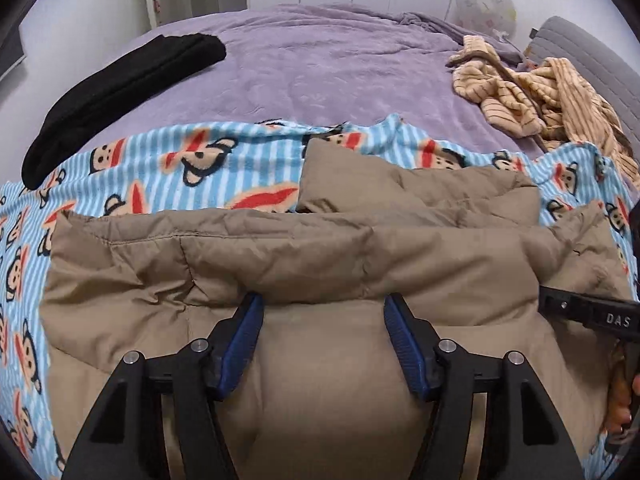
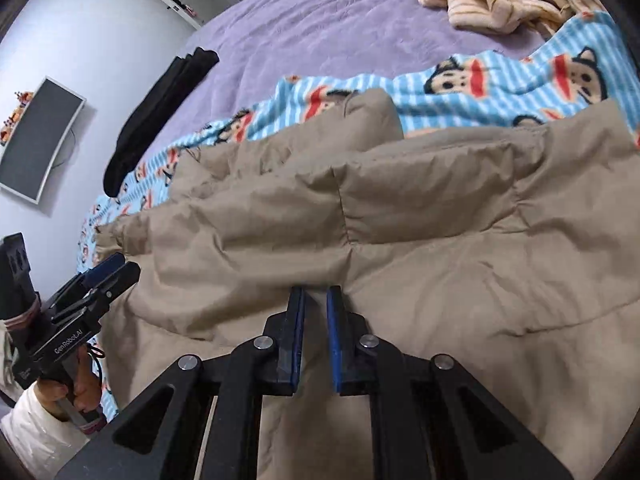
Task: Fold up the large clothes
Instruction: 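Open both tools and press the folded jacket flat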
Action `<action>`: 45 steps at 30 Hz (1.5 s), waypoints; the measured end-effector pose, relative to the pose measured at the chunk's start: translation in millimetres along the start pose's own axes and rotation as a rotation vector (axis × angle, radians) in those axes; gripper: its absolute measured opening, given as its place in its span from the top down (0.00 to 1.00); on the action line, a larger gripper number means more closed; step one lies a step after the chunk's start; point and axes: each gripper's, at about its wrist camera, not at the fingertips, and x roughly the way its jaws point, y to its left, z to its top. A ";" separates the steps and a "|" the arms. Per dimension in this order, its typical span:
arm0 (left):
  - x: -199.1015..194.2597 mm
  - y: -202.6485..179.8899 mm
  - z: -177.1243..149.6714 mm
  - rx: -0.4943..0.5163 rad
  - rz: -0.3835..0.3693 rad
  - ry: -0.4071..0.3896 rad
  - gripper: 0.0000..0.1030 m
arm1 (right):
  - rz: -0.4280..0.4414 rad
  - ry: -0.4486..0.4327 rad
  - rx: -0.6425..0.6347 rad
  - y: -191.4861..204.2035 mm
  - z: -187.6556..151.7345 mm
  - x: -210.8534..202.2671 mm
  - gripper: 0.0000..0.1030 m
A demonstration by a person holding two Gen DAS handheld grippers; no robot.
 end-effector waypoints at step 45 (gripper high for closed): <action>-49.5 69.9 -46.2 -0.042 0.245 0.087 0.19 | -0.270 -0.157 0.151 -69.3 -26.3 -84.7 0.45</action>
